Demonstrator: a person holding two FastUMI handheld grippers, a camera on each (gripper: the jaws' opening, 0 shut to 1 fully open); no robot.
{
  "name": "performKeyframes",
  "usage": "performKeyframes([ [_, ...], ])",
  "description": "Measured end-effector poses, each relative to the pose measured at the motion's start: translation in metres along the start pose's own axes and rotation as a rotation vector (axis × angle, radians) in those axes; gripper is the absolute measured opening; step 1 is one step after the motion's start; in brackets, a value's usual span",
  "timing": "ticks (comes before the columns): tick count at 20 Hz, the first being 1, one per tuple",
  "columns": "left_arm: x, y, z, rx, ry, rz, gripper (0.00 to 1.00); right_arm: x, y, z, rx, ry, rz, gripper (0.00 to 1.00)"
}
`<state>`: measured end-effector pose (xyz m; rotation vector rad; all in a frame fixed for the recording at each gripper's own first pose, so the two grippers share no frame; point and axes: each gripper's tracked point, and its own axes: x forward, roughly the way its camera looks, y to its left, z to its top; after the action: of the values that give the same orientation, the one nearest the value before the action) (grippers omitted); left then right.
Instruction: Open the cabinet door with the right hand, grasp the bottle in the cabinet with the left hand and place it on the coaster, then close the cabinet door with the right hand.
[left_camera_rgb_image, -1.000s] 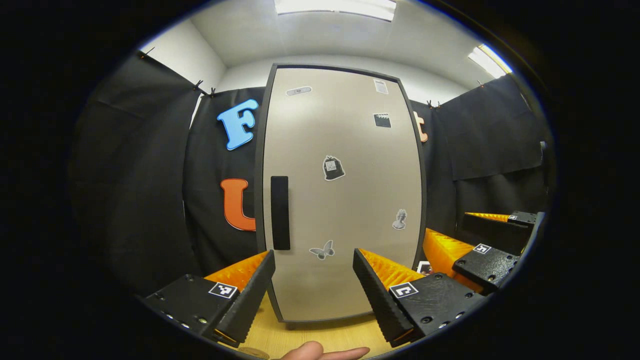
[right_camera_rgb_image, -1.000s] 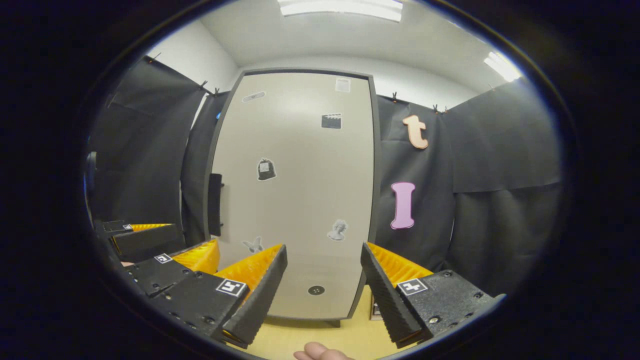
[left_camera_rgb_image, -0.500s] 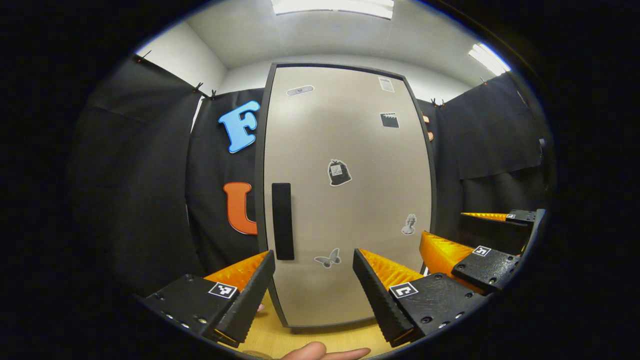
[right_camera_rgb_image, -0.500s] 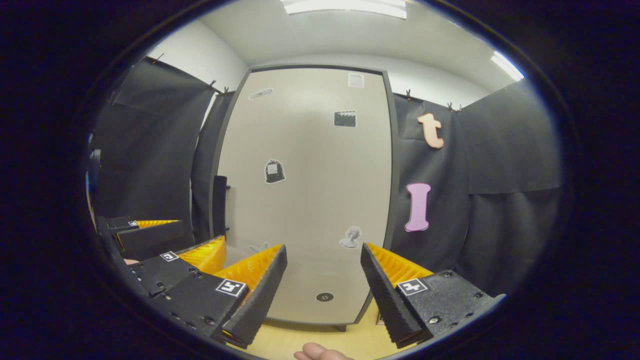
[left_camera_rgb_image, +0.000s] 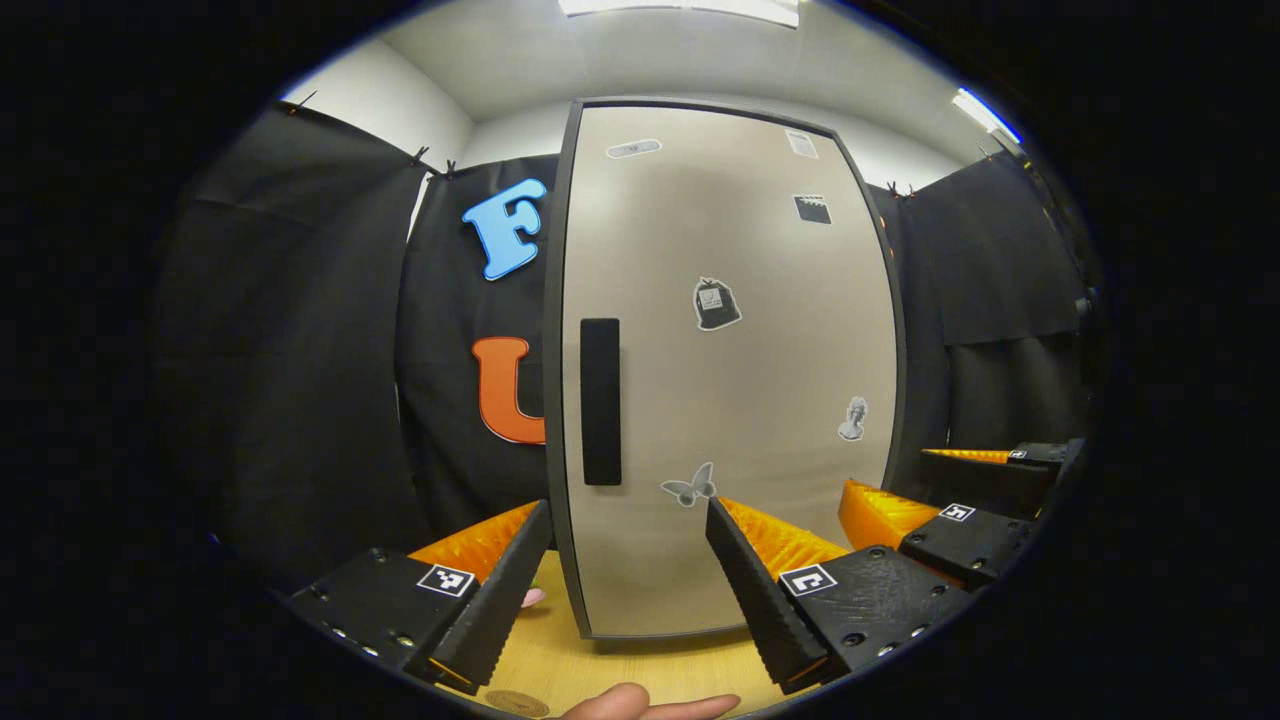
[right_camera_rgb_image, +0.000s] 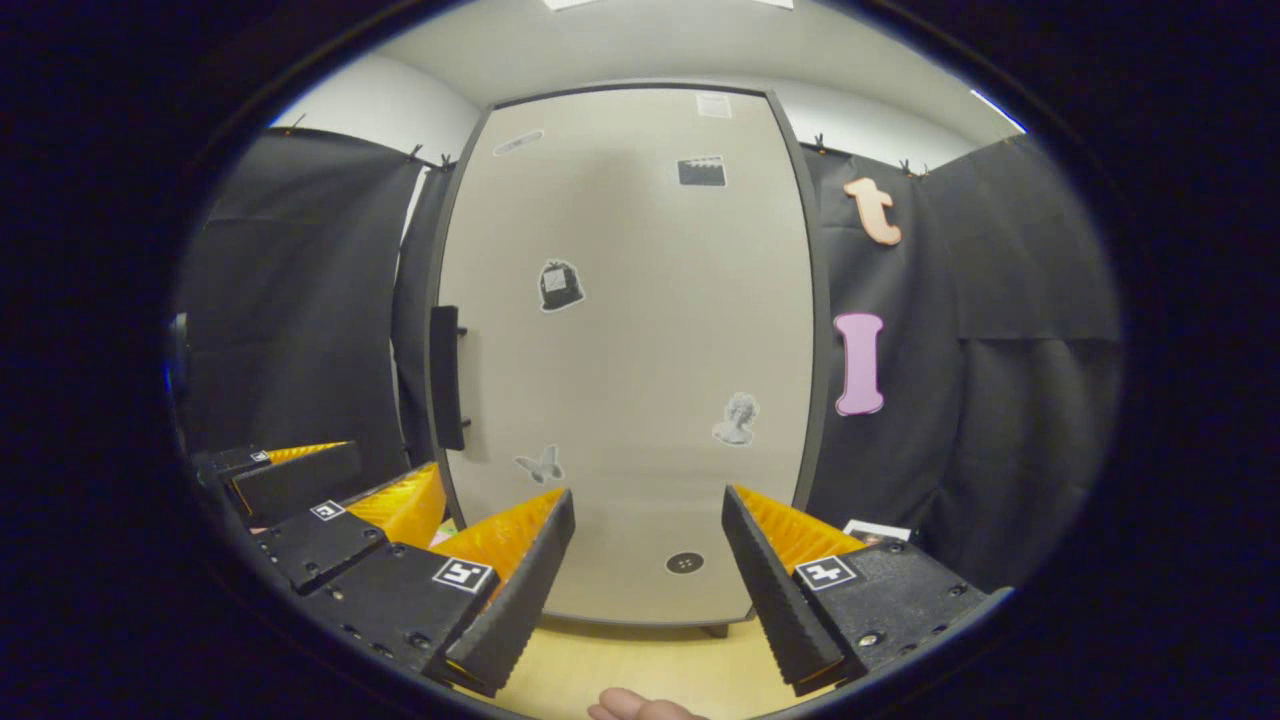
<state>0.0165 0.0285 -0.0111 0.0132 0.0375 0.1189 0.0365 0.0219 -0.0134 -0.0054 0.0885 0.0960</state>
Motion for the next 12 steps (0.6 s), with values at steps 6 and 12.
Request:
performKeyframes([
  [6, -0.003, 0.011, 0.0, -0.014, 0.012, 0.032, 0.95, 0.006, 0.012, 0.015, -0.052, -0.057, 0.035, 0.95],
  [12, -0.015, 0.039, -0.005, -0.007, 0.026, 0.077, 0.95, 0.031, 0.04, 0.03, -0.055, -0.083, 0.114, 0.96],
])
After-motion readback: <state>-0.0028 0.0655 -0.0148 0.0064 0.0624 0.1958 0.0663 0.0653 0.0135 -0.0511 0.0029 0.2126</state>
